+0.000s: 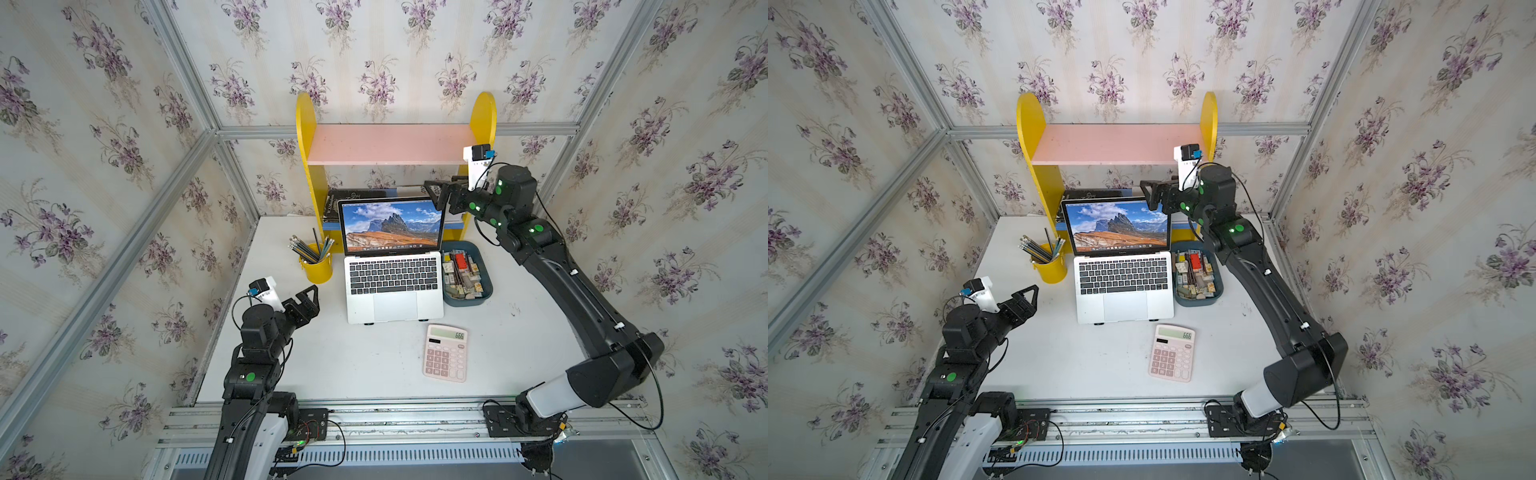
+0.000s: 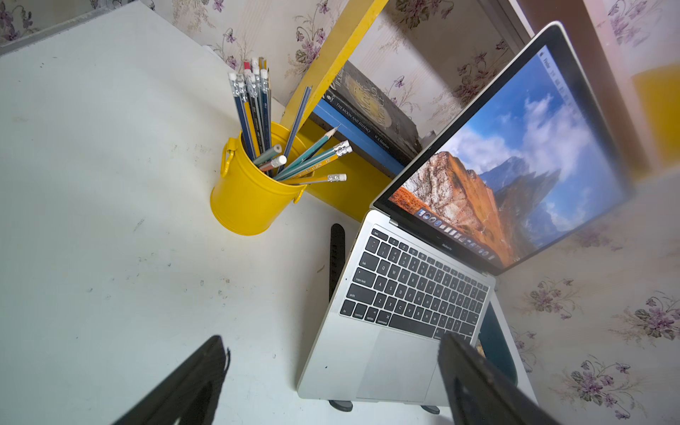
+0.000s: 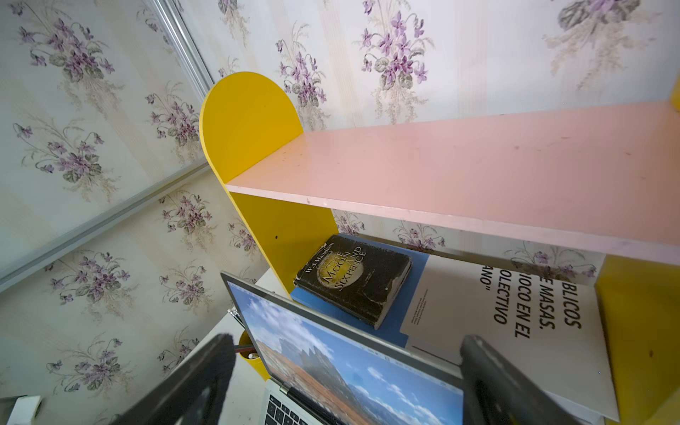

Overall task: Close the laptop lid and set it aside
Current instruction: Close the lid of the laptop.

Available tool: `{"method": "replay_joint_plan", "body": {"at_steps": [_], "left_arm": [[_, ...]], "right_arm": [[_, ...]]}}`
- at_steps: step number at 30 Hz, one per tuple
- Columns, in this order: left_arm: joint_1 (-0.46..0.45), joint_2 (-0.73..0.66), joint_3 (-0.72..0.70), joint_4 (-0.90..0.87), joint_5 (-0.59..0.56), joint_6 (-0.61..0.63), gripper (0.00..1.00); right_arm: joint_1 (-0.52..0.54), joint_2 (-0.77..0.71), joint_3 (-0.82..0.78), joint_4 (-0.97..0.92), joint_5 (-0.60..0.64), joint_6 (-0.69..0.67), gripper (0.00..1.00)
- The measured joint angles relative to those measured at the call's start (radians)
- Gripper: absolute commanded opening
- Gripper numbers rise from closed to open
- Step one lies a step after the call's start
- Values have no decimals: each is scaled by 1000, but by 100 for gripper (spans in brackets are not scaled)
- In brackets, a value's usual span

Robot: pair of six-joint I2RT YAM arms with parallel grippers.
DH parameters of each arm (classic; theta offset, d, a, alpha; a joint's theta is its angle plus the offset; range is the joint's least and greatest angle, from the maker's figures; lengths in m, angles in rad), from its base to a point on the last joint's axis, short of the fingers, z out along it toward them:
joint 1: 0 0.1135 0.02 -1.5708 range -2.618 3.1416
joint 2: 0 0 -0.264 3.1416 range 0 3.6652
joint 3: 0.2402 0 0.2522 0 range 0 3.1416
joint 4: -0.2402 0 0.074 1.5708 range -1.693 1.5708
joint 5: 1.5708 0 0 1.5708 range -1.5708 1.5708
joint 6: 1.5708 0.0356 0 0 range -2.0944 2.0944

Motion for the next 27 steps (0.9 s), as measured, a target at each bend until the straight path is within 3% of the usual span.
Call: {"method": "replay_joint_plan", "body": {"at_steps": [9,27], "left_arm": [[0,-2,-11,-5,19,11,93],[0,-20,-12,-6,42,34,93]], "right_arm": [[69,239,352,-208,40,-110,100],[153,430,546,-318,3,-332,100]]}}
